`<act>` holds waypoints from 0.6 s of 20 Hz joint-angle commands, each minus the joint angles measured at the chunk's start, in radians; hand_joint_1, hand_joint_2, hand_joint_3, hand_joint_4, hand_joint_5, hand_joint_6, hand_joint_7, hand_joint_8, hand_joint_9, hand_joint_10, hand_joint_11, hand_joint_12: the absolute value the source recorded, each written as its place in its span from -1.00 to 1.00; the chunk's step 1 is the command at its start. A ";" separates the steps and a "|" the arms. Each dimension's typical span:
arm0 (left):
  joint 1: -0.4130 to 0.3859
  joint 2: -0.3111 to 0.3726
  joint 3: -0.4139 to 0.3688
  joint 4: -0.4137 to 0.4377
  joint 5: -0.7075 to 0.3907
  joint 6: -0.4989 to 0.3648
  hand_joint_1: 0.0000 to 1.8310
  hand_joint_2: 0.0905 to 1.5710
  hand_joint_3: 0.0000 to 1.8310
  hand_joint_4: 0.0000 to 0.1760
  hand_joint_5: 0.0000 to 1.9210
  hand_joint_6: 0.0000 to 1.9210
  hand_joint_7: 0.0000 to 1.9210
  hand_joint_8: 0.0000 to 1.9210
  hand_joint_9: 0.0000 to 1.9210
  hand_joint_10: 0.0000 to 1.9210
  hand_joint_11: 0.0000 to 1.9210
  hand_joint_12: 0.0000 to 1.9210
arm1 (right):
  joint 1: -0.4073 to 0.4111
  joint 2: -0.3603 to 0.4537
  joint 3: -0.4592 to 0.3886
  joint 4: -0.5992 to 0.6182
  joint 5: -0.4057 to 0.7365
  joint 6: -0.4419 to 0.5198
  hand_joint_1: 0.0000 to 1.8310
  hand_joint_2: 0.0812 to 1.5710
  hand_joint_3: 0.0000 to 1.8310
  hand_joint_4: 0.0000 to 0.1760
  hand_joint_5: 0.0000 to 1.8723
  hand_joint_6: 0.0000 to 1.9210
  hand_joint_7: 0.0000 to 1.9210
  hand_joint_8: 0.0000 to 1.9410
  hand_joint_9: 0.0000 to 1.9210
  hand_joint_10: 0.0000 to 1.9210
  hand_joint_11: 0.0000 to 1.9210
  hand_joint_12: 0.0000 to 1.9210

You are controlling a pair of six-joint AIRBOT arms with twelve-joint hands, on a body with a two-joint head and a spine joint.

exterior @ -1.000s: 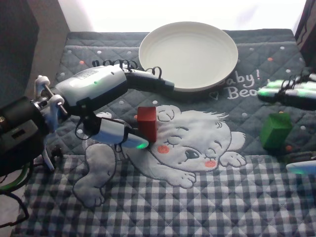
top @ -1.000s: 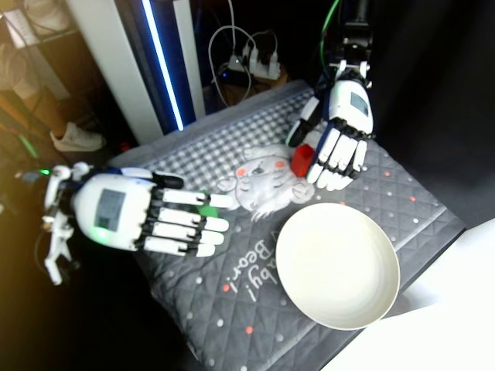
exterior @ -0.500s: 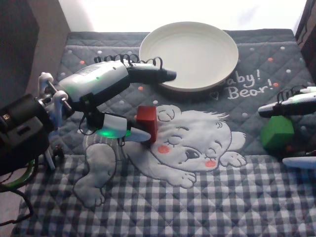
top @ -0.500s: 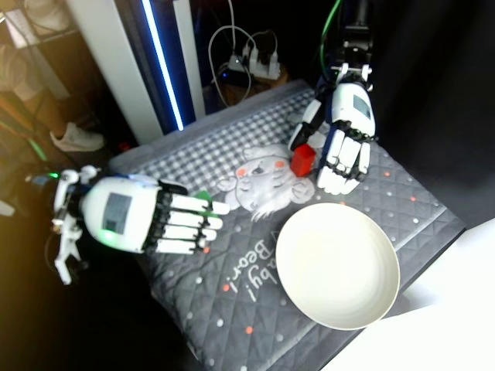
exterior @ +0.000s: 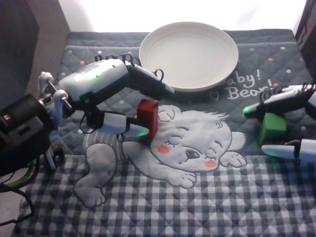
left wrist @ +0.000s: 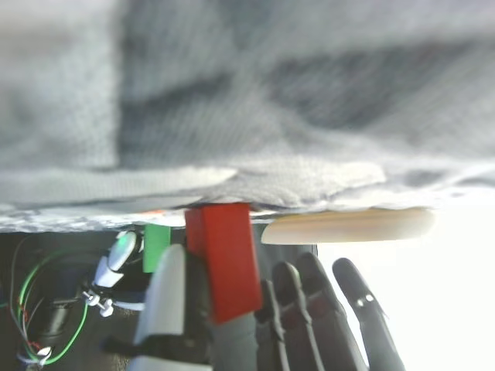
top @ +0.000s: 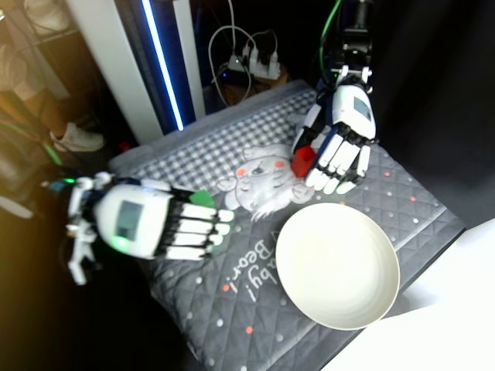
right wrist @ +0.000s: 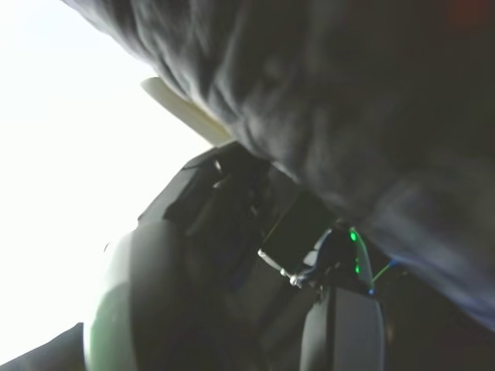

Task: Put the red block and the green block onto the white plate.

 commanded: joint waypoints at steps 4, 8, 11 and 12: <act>0.026 -0.027 0.009 -0.026 -0.023 -0.004 0.52 0.27 -1.00 -1.00 0.16 -0.28 0.29 -0.44 0.07 0.01 -0.11 0.08 | 0.014 0.006 0.013 0.012 0.087 0.009 0.36 0.29 -1.00 -0.95 0.15 -0.19 0.30 -0.45 0.26 -0.97 -0.30 0.09; 0.031 -0.024 0.011 -0.039 -0.036 -0.004 0.52 0.31 -1.00 -1.00 0.17 -0.31 0.19 -0.24 -0.02 0.16 -0.29 0.16 | 0.018 0.006 0.043 -0.006 0.080 0.058 0.31 0.31 -1.00 -1.00 0.25 -0.38 0.04 0.31 0.05 0.83 0.01 0.97; 0.003 -0.001 0.003 -0.032 -0.077 -0.005 0.53 0.26 -1.00 -1.00 0.22 -0.45 0.29 -0.42 0.10 0.03 -0.12 0.10 | 0.094 0.012 0.064 -0.063 0.063 0.075 0.38 0.33 -1.00 -1.00 0.19 -0.46 0.15 0.07 0.14 0.18 -0.03 0.49; -0.014 0.009 -0.001 -0.030 -0.099 -0.005 0.53 0.25 -1.00 -1.00 0.22 -0.40 0.37 -0.65 0.13 0.00 -0.07 0.07 | 0.136 0.012 0.074 -0.092 0.049 0.075 0.40 0.33 -1.00 -1.00 0.20 -0.52 0.16 0.06 0.19 0.10 -0.01 0.48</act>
